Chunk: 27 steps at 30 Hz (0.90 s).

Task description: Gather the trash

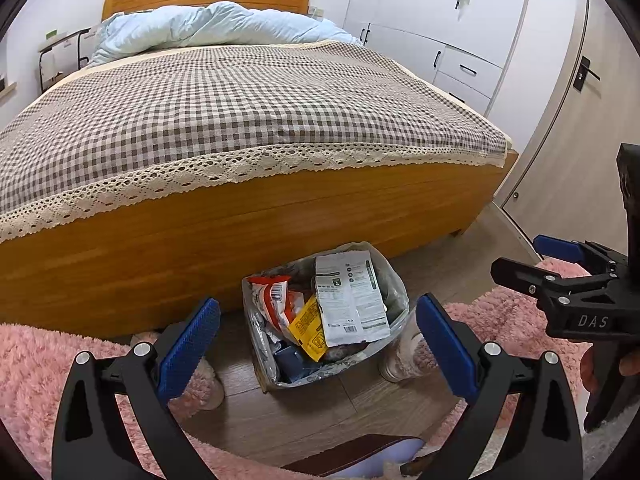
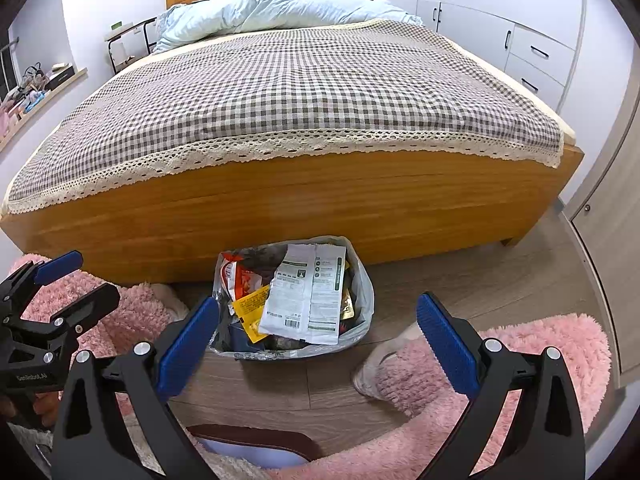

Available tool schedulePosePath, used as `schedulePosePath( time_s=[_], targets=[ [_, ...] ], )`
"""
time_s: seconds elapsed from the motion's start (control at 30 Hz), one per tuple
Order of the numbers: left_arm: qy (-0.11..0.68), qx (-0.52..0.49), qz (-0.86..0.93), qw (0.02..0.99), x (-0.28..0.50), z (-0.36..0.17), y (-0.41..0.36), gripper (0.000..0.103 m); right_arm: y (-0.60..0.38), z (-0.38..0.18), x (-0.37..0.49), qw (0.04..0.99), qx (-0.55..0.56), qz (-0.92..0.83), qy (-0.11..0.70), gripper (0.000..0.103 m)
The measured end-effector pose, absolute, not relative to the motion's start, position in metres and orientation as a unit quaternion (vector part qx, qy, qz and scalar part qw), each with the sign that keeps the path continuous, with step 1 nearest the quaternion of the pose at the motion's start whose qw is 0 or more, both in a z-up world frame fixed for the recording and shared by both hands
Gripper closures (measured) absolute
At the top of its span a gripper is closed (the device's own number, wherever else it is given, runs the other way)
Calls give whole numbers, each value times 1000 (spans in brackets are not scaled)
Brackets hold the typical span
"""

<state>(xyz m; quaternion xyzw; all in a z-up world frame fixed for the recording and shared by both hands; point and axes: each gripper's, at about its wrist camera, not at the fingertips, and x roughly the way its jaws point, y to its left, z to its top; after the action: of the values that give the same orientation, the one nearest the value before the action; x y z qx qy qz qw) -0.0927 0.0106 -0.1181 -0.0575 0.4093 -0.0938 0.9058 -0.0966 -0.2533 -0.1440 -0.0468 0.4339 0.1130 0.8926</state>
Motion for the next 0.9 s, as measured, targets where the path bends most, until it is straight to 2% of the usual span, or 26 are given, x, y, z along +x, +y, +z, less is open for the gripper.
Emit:
schedulePosePath(
  time_s=[0.9],
  targets=[
    [408,-54,-96,906,-94,-119,10,8,-254,-144,-97,893,-46,111,433,8]
  ],
)
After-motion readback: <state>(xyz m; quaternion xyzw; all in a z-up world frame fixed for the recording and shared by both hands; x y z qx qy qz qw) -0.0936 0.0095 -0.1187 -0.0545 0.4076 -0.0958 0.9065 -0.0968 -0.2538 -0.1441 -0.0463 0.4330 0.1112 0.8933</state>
